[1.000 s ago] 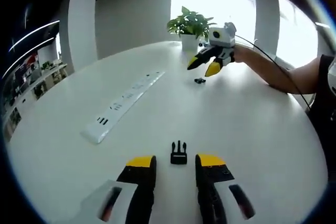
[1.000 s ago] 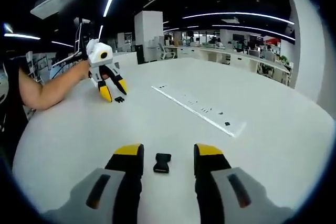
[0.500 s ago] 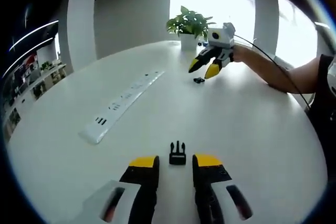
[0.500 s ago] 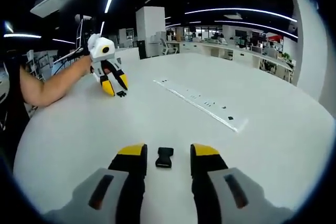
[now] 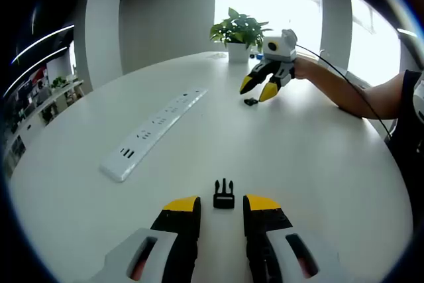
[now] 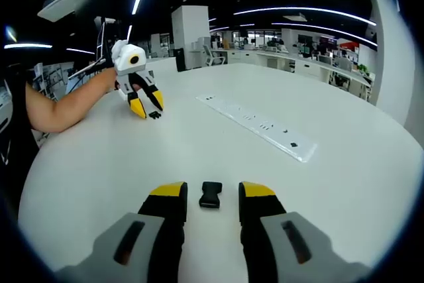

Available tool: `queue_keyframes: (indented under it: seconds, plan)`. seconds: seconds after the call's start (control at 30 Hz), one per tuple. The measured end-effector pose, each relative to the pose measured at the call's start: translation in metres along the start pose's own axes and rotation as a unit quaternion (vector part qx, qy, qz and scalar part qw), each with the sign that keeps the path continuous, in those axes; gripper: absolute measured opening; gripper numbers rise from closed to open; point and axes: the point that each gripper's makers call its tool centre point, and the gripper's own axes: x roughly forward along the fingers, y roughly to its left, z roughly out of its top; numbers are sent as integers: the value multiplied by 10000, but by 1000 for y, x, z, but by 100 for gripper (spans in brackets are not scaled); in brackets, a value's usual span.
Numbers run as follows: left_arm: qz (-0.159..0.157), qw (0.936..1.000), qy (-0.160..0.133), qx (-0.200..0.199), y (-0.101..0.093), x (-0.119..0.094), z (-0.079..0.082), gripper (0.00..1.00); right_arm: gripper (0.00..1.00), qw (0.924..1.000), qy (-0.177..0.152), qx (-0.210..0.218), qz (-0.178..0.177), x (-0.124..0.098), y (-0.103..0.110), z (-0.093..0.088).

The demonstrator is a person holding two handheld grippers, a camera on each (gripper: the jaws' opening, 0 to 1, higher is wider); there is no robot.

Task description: Snap the two parts of the plastic buckle together until the buckle closes and remains connected.

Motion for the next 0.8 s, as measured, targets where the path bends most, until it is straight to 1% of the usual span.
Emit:
queue_keyframes:
  seconds: [0.07, 0.13, 0.17, 0.23, 0.43, 0.8]
  plan:
    - [-1, 10000, -9, 7, 0, 0, 0, 26, 30, 10000, -1, -40, 36, 2, 3, -2]
    - [2, 10000, -14, 1, 1, 0, 1, 25, 29, 9998, 12, -167, 98, 5, 5, -3]
    - [7, 10000, -15, 3, 1, 0, 1, 25, 29, 9997, 73, -196, 98, 6, 5, -6]
    - [23, 10000, -14, 1, 2, -1, 1, 25, 28, 9996, 90, -259, 68, 5, 4, -7]
    - [18, 10000, -49, -9, 3, -2, 3, 25, 27, 9997, 37, -237, -4, 2, -2, -5]
    - [9, 10000, -12, -4, 1, -1, 2, 25, 25, 9995, 113, -277, -39, 0, -3, -6]
